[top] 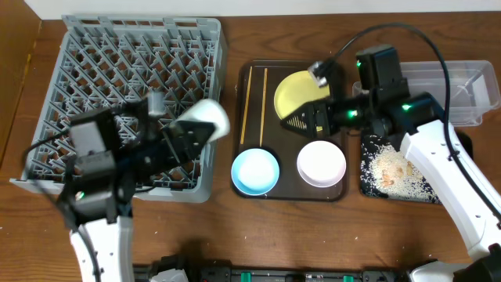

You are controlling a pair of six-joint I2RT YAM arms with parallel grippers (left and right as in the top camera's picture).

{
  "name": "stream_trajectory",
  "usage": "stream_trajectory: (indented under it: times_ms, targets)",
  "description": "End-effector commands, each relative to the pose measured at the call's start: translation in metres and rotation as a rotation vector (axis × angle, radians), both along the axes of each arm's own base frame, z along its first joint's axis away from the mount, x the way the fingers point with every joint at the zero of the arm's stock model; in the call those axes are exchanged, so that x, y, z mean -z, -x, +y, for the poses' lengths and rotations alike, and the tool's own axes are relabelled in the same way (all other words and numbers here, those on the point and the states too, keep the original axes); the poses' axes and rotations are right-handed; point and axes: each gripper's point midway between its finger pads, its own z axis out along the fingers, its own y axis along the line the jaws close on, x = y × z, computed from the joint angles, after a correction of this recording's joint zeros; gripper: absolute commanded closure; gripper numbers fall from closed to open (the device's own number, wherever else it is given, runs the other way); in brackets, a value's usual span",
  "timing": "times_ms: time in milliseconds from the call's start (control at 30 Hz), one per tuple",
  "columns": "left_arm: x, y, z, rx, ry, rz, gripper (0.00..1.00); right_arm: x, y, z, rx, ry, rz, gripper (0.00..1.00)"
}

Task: Sort waste into correct bins and load items into the dishwasher
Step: 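Place the white cup upside down in the dish rack with the left gripper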

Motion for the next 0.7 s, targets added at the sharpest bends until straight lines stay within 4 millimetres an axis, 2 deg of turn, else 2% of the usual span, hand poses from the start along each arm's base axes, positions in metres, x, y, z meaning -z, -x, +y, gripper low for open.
stream_trajectory:
  times_ms: [0,67,200,333,367,433,667]
  targets:
    - [0.018,0.004,0.095,-0.404,-0.378,0.105,0.39,0.018,-0.010,-0.015,0.052,0.207,-0.122,0.23]
    - [0.030,0.017,0.128,-0.563,-0.457,0.203,0.38,0.021,-0.006,-0.011,0.032,0.233,-0.142,0.23]
    - [0.049,0.031,0.168,-0.731,-0.512,0.348,0.38,0.023,-0.003,-0.002,0.021,0.267,-0.177,0.23]
    - [0.072,0.032,0.196,-0.825,-0.474,0.471,0.37,0.025,0.000,0.003,0.011,0.285,-0.192,0.23]
    - [0.084,0.032,0.207,-0.858,-0.448,0.523,0.37,0.025,0.002,0.006,0.002,0.284,-0.193,0.22]
    - [0.096,0.029,0.217,-0.875,-0.419,0.564,0.37,0.025,0.005,0.009,-0.009,0.283,-0.196,0.22]
    - [0.123,0.023,0.253,-0.956,-0.346,0.623,0.37,0.025,0.012,0.016,-0.033,0.282,-0.195,0.22]
